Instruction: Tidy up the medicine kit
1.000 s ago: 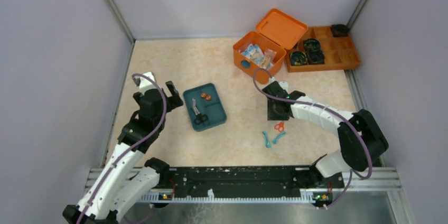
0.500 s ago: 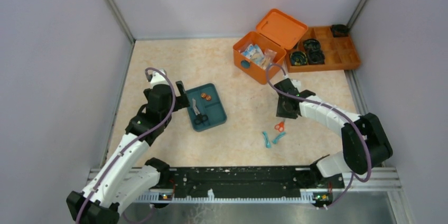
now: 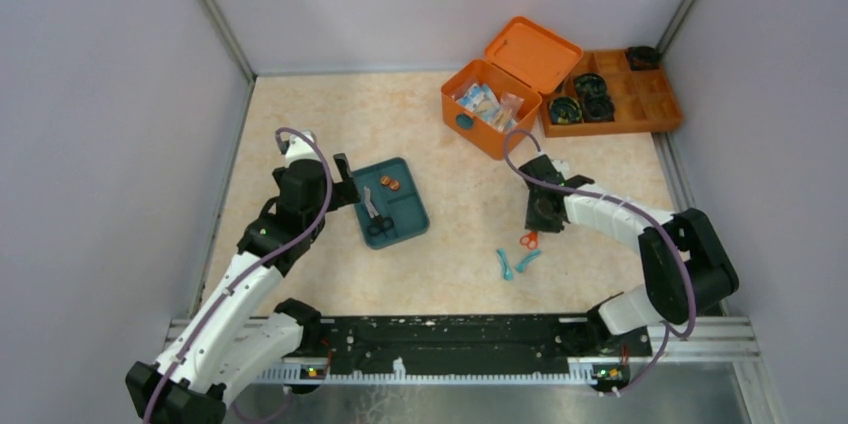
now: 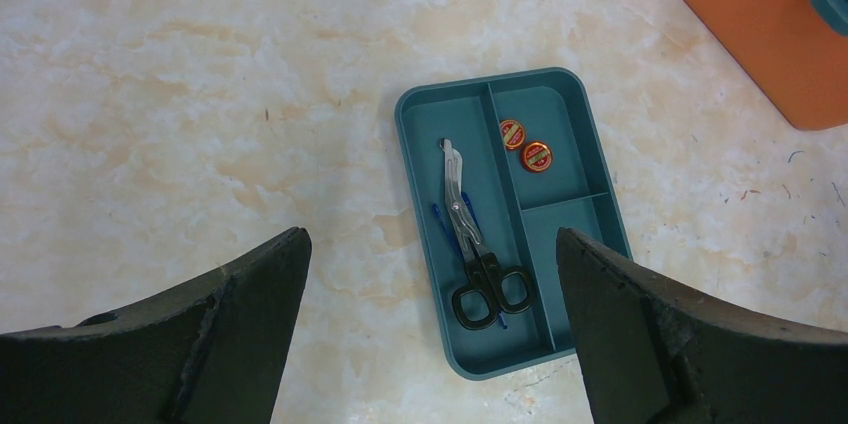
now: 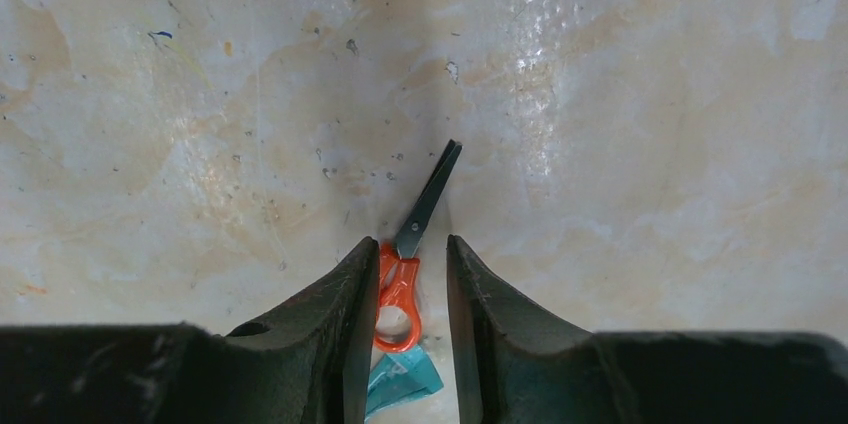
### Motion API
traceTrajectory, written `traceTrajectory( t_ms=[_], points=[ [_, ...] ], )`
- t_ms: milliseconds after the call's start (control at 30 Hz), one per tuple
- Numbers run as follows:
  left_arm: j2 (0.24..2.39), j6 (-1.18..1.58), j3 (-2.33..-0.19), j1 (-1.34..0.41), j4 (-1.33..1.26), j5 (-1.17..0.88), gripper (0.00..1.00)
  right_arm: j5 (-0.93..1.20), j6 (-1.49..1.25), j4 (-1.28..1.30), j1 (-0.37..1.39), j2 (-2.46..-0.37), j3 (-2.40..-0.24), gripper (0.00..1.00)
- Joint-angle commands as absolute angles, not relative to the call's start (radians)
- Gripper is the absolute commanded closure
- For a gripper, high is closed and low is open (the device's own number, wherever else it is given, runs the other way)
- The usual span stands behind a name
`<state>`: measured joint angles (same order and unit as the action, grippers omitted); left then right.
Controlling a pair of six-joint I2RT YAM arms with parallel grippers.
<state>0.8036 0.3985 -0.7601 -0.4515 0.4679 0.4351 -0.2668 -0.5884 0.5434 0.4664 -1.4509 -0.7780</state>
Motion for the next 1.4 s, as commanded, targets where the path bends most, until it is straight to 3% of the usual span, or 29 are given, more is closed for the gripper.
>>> traceTrajectory(
  t_ms=[0, 333, 800, 1367],
  points=[
    [0.8, 0.39, -0.752, -0.446, 0.445, 0.423, 0.01, -0.257, -0.601, 0.517, 0.452, -1.462, -0.761, 0.7],
    [0.795, 0.391, -0.752, -0.446, 0.446, 0.427, 0.01, -0.201, -0.574, 0.461, 0.438, -1.514, -0.766, 0.75],
    [0.797, 0.393, -0.752, -0.446, 0.447, 0.43, 0.01, -0.104, -0.466, 0.425, 0.442, -1.595, -0.871, 1.0],
    [0.798, 0.396, -0.753, -0.447, 0.451, 0.439, 0.01, -0.102, -0.435, 0.473, 0.492, -1.652, -1.077, 1.0]
  ],
)
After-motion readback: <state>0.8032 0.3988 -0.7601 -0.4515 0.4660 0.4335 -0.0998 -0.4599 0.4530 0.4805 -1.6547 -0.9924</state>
